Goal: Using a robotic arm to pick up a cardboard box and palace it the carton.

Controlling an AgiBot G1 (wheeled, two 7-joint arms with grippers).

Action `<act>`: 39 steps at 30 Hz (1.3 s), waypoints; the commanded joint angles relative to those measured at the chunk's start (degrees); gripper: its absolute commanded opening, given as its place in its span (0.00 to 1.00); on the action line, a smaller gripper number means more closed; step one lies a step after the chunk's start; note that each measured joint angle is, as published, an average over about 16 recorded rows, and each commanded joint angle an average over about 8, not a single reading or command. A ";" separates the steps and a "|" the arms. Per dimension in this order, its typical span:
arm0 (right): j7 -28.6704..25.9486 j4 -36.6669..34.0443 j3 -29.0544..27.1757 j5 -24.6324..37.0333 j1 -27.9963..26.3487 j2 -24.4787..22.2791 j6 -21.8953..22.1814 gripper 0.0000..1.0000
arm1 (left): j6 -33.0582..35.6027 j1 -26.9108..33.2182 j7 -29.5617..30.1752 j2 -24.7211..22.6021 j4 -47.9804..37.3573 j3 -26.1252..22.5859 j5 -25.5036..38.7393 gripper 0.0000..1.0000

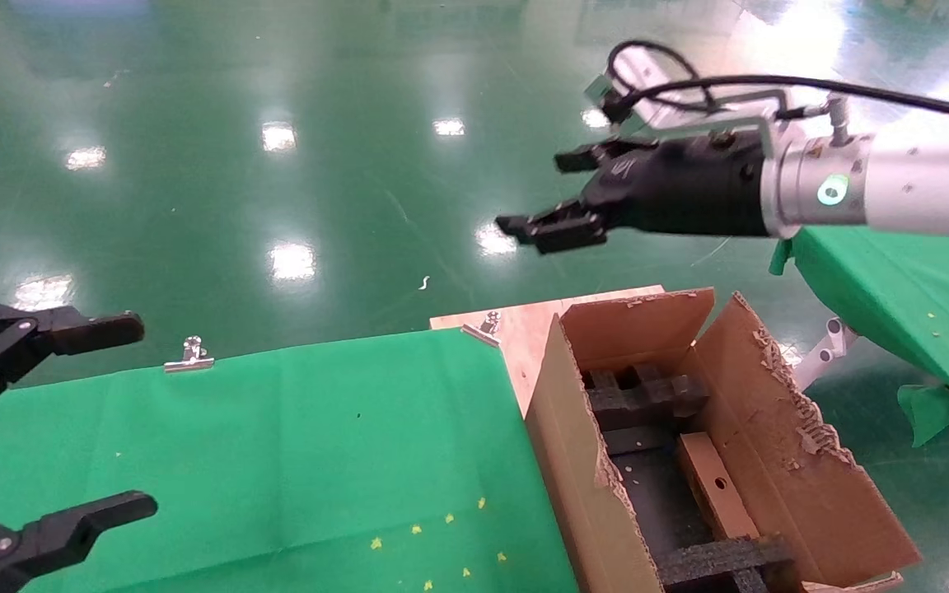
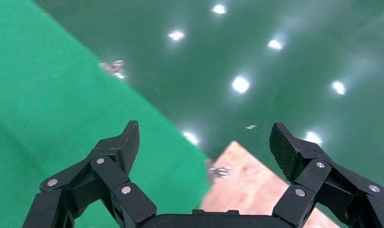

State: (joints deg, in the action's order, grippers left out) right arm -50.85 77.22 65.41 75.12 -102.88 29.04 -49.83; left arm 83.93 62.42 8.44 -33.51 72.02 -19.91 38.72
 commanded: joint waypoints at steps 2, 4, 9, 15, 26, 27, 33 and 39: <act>2.57 -0.23 -3.17 -2.14 2.65 0.38 -2.30 1.00 | 0.00 0.00 0.00 0.00 0.00 0.00 0.00 1.00; 4.28 -0.39 -5.27 -3.55 4.41 0.64 -3.83 1.00 | 0.00 0.00 0.00 0.00 0.00 0.00 0.00 1.00; 8.58 -0.78 -10.57 -7.12 8.84 1.28 -7.67 1.00 | 0.00 0.00 0.00 0.00 0.00 -0.01 0.00 1.00; 13.72 -1.25 -16.90 -11.38 14.14 2.04 -12.27 1.00 | 0.00 0.00 0.00 0.00 0.00 -0.01 -0.01 1.00; 23.14 -2.10 -28.51 -19.20 23.85 3.45 -20.70 1.00 | 0.00 0.00 -0.01 0.00 0.00 -0.01 -0.01 1.00; 24.01 -2.18 -29.58 -19.92 24.74 3.58 -21.48 1.00 | 0.00 0.00 -0.01 0.01 0.00 -0.01 -0.01 1.00; 29.14 -2.65 -35.90 -24.18 30.03 4.34 -26.07 1.00 | -0.01 0.01 -0.01 0.01 0.00 -0.02 -0.01 1.00; 34.26 -3.11 -42.20 -28.42 35.30 5.11 -30.64 1.00 | -0.01 0.01 -0.01 0.01 0.00 -0.02 -0.01 1.00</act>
State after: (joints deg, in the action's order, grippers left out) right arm -16.65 74.12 23.29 46.76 -67.65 34.14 -80.41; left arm 83.92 62.42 8.43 -33.50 72.02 -19.93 38.71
